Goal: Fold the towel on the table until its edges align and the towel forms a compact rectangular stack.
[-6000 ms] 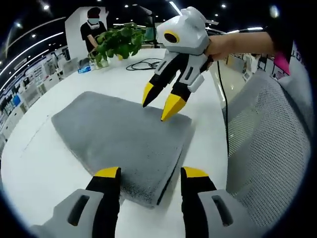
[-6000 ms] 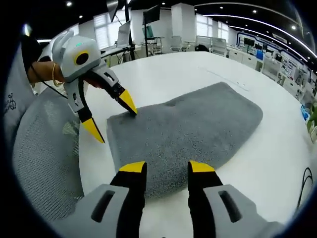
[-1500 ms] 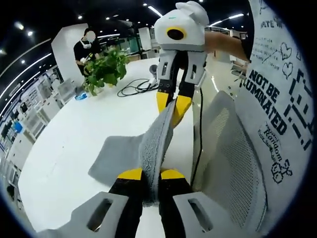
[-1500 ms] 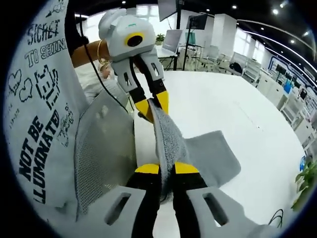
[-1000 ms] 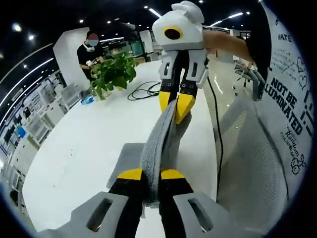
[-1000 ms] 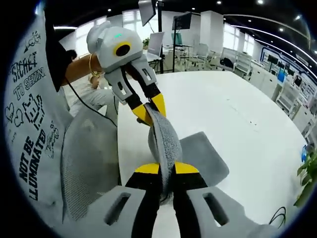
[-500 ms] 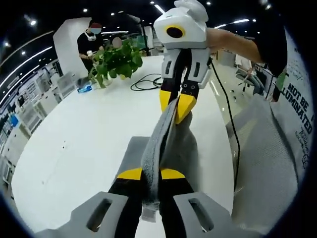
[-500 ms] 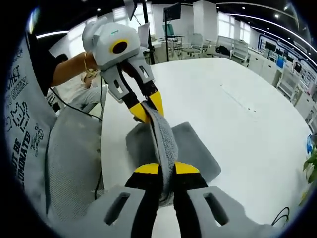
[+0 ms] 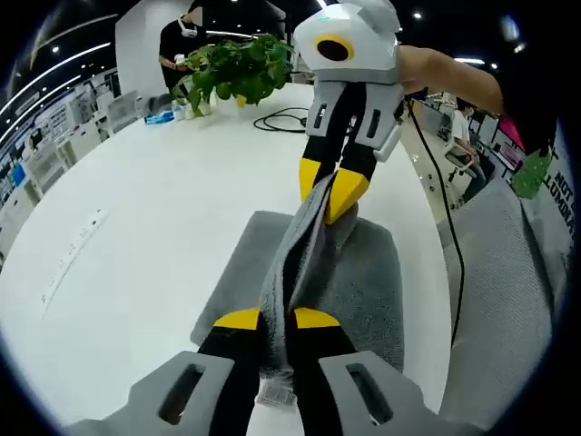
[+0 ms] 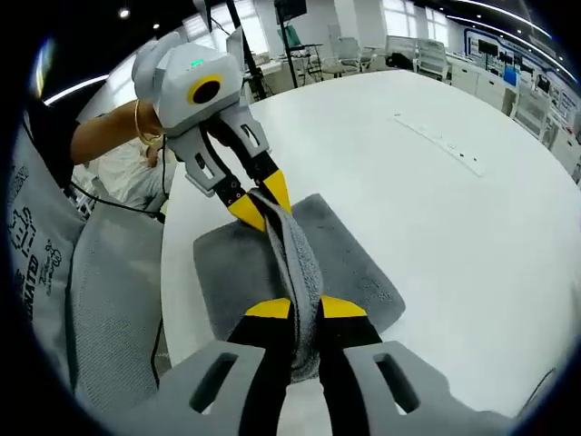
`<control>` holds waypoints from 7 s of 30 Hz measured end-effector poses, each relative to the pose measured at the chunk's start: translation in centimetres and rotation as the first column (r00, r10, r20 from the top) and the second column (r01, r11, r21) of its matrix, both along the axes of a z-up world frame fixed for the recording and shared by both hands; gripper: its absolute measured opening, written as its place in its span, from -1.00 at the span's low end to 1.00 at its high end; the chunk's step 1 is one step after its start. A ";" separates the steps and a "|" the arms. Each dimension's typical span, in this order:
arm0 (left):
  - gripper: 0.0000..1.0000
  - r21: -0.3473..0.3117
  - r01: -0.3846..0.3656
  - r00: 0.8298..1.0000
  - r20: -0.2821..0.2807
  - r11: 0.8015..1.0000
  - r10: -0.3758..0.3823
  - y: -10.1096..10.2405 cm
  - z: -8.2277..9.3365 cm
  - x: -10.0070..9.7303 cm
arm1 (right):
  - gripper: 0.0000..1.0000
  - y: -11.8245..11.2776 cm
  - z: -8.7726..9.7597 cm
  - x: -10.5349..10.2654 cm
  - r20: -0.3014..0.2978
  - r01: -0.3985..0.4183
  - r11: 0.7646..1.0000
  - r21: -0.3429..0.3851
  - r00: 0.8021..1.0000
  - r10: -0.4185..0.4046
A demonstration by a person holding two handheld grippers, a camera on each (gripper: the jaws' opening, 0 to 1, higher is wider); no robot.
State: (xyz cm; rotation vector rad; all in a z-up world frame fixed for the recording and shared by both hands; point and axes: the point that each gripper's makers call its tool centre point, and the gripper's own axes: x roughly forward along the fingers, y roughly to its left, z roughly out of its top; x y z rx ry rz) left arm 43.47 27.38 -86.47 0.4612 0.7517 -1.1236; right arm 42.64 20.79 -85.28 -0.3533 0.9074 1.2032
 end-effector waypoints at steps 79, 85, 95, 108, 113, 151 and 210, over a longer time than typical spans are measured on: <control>0.02 0.038 -0.081 0.973 0.219 0.996 0.071 0.9 -3.3 -10.0 | 0.05 -2.4 -5.0 -8.9 0.275 -0.112 0.993 -0.042 0.954 0.119; -0.19 0.041 -0.097 0.964 0.253 0.994 0.083 1.3 -3.7 -9.1 | -0.15 -2.8 -5.4 -7.7 0.319 -0.074 0.996 -0.051 0.944 0.087; -0.41 0.014 -0.132 0.958 0.258 0.991 0.124 1.9 -3.8 -7.4 | -0.30 -2.3 -5.8 -5.7 0.337 -0.043 0.998 -0.056 0.940 0.059; -0.48 -0.012 -0.185 0.944 0.275 0.983 0.181 3.4 -3.9 -3.2 | -0.33 -0.9 -6.0 -1.8 0.357 0.015 0.997 -0.070 0.934 0.011; -0.50 -0.035 -0.193 0.945 0.262 0.981 0.196 3.9 -3.9 -1.7 | -0.33 -0.3 -6.1 -0.9 0.374 0.047 0.997 -0.059 0.927 -0.021; 0.32 -0.349 -0.470 0.844 0.090 0.811 0.528 6.8 2.1 -5.4 | -0.01 -4.2 -0.1 -5.3 0.215 0.433 0.852 0.294 0.839 -0.500; 0.77 -0.389 -0.509 0.767 0.201 0.768 0.610 7.0 3.6 -10.1 | 0.28 -2.5 1.9 -11.6 0.336 0.357 0.890 0.284 0.833 -0.441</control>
